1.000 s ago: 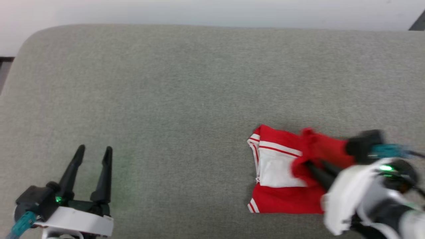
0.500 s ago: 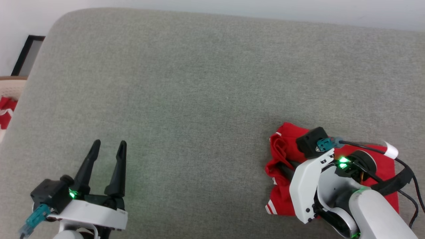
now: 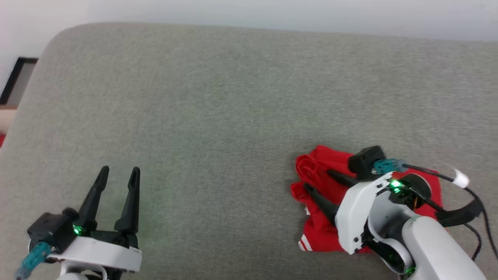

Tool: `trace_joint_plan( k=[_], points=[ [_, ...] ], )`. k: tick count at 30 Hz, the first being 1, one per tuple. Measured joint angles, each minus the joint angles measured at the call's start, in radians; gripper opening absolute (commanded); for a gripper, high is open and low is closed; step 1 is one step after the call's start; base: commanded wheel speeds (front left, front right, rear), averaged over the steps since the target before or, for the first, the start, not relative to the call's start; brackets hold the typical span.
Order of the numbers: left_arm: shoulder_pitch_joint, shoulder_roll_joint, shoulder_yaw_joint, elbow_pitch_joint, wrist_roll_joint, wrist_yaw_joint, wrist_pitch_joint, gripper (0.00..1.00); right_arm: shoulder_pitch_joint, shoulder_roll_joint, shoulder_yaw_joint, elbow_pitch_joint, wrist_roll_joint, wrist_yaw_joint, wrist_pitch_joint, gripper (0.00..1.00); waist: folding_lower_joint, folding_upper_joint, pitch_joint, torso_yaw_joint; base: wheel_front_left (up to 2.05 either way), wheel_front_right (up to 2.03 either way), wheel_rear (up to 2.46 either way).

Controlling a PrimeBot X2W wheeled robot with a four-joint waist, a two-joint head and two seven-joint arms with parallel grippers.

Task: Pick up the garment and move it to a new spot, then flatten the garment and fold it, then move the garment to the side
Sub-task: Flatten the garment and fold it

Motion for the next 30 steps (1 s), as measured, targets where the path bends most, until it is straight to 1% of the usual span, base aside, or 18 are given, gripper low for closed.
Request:
trace_joint_plan(
  k=[6,11,15,18,22,26,30],
  points=[
    [0.026,0.003,0.005,-0.003,0.01,0.0,0.0,1.0,-0.001,-0.041,-0.006,-0.016,0.08,0.0,-0.066,1.0,0.0,0.0,-0.034,-0.046,0.0,0.0,0.0],
    [0.038,0.003,0.005,0.0,0.013,0.0,0.0,1.0,0.002,-0.074,-0.028,-0.003,0.142,0.0,-0.172,1.0,0.0,0.0,-0.06,-0.088,0.0,0.0,0.0],
    [0.055,0.003,0.002,0.013,0.012,0.0,0.0,1.0,0.006,-0.099,-0.043,0.049,0.161,0.0,-0.268,1.0,0.0,0.0,-0.079,-0.121,0.0,0.0,0.0],
    [0.076,0.006,0.004,0.036,0.013,0.0,0.0,1.0,0.028,-0.127,-0.04,0.1,0.162,0.0,-0.334,1.0,0.0,0.0,-0.096,-0.143,0.0,0.0,0.0],
    [0.102,0.012,0.018,0.056,0.015,0.0,0.0,1.0,0.045,-0.143,-0.044,0.162,0.156,0.0,-0.444,1.0,0.0,0.0,-0.119,-0.174,0.0,0.0,0.0],
    [0.131,0.013,0.038,0.062,0.023,0.0,0.0,1.0,0.048,-0.14,-0.043,0.217,0.12,0.0,-0.551,1.0,0.0,0.0,-0.139,-0.204,0.0,0.0,0.0],
    [0.157,0.005,0.069,0.062,0.04,0.0,0.0,1.0,0.049,-0.124,-0.049,0.261,0.081,0.0,-0.652,1.0,0.0,0.0,-0.159,-0.226,0.0,0.0,0.0]
  ],
)
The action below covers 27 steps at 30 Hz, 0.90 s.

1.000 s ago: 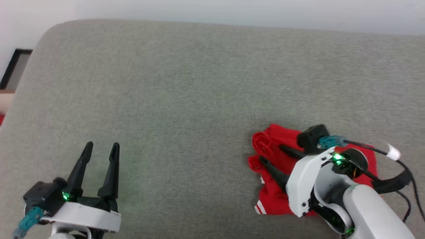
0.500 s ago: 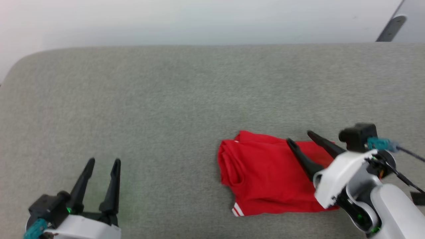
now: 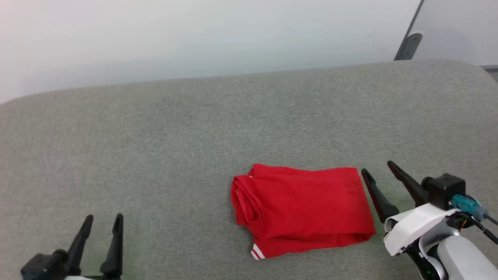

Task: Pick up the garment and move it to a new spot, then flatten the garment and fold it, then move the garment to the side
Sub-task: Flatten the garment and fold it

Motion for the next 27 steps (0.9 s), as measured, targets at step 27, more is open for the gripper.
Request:
trace_joint_plan(
  k=[27],
  points=[
    [0.147,-0.037,0.086,-0.148,0.079,0.0,0.0,1.0,0.306,0.13,-0.297,-0.281,-0.264,0.0,-0.08,1.0,0.0,0.0,-0.052,0.074,0.0,0.0,0.0]
  ],
)
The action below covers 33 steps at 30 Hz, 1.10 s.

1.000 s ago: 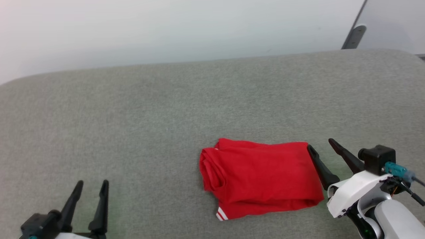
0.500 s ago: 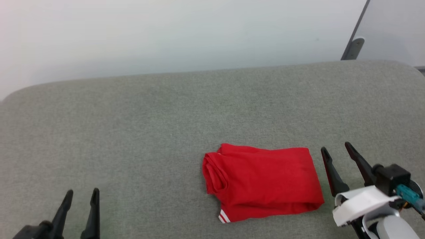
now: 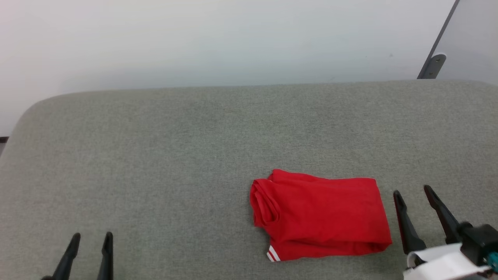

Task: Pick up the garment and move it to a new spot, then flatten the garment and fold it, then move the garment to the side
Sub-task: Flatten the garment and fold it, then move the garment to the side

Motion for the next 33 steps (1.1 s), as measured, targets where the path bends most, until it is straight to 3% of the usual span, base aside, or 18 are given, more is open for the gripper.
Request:
trace_joint_plan(
  k=[10,22,28,33],
  points=[
    [0.066,-0.016,0.005,-0.087,0.02,0.0,0.0,1.0,0.146,0.045,-0.086,-0.171,-0.024,0.0,0.046,1.0,0.0,0.0,0.005,0.009,0.0,0.0,0.0],
    [0.054,-0.008,-0.01,-0.09,0.005,0.0,0.0,1.0,0.156,0.071,-0.084,-0.211,-0.026,0.0,0.098,1.0,0.0,0.0,0.019,0.014,0.0,0.0,0.0],
    [0.025,-0.001,-0.024,-0.087,-0.014,0.0,0.0,1.0,0.084,0.006,-0.061,-0.192,-0.029,0.0,0.289,1.0,0.0,0.0,0.045,0.016,0.0,0.0,0.0],
    [-0.018,0.014,-0.04,-0.086,-0.038,0.0,0.0,1.0,0.011,-0.067,-0.028,-0.161,0.057,0.0,0.593,1.0,0.0,0.0,0.079,0.022,0.0,0.0,0.0]
  ],
)
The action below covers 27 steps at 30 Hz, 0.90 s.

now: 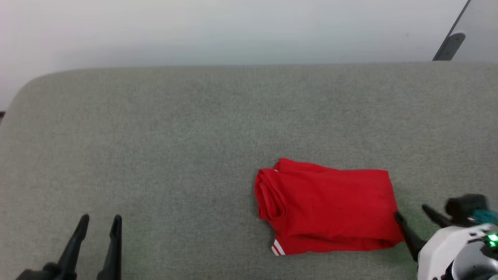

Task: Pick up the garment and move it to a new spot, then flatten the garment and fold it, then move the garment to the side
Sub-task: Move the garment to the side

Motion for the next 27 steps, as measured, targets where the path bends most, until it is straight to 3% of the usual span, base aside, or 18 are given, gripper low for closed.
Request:
trace_joint_plan(
  k=[3,9,16,22,23,24,26,27],
  points=[
    [-0.021,0.013,-0.014,0.004,-0.016,0.0,0.0,1.0,-0.028,-0.056,0.021,-0.007,0.036,0.0,0.205,1.0,0.0,0.0,0.027,0.004,0.0,0.0,0.0],
    [-0.071,0.042,-0.038,0.002,-0.054,0.0,0.0,1.0,-0.108,-0.026,-0.039,-0.046,0.08,0.0,0.489,1.0,0.0,0.0,0.09,0.014,0.0,0.0,0.0],
    [-0.163,0.08,-0.083,-0.003,-0.089,0.0,0.0,1.0,-0.164,0.088,-0.08,-0.047,0.02,0.0,0.603,1.0,0.0,0.0,0.176,0.036,0.0,0.0,0.0],
    [-0.21,0.109,-0.109,0.002,-0.103,0.0,0.0,1.0,-0.189,0.14,-0.098,-0.05,-0.051,-0.001,0.598,1.0,0.0,0.0,0.239,0.053,0.0,0.0,0.0],
    [-0.215,0.114,-0.111,-0.001,-0.102,0.0,0.0,1.0,-0.191,0.143,-0.097,-0.051,-0.052,-0.001,0.592,0.47,0.0,0.0,0.247,0.054,0.0,0.0,0.0],
    [-0.219,0.115,-0.109,-0.007,-0.101,0.0,0.0,1.0,-0.193,0.146,-0.098,-0.051,-0.052,-0.001,0.583,0.25,0.0,0.0,0.254,0.054,0.0,0.0,0.0],
    [-0.224,0.119,-0.102,-0.021,-0.096,0.0,0.0,1.0,-0.196,0.15,-0.094,-0.052,-0.052,-0.001,0.563,0.0,0.0,0.0,0.264,0.05,0.0,0.0,0.0],
    [-0.227,0.119,-0.096,-0.027,-0.095,0.0,0.0,1.0,-0.198,0.154,-0.091,-0.052,-0.051,-0.001,0.552,0.0,0.0,0.0,0.267,0.046,0.0,0.0,0.0]
  ],
)
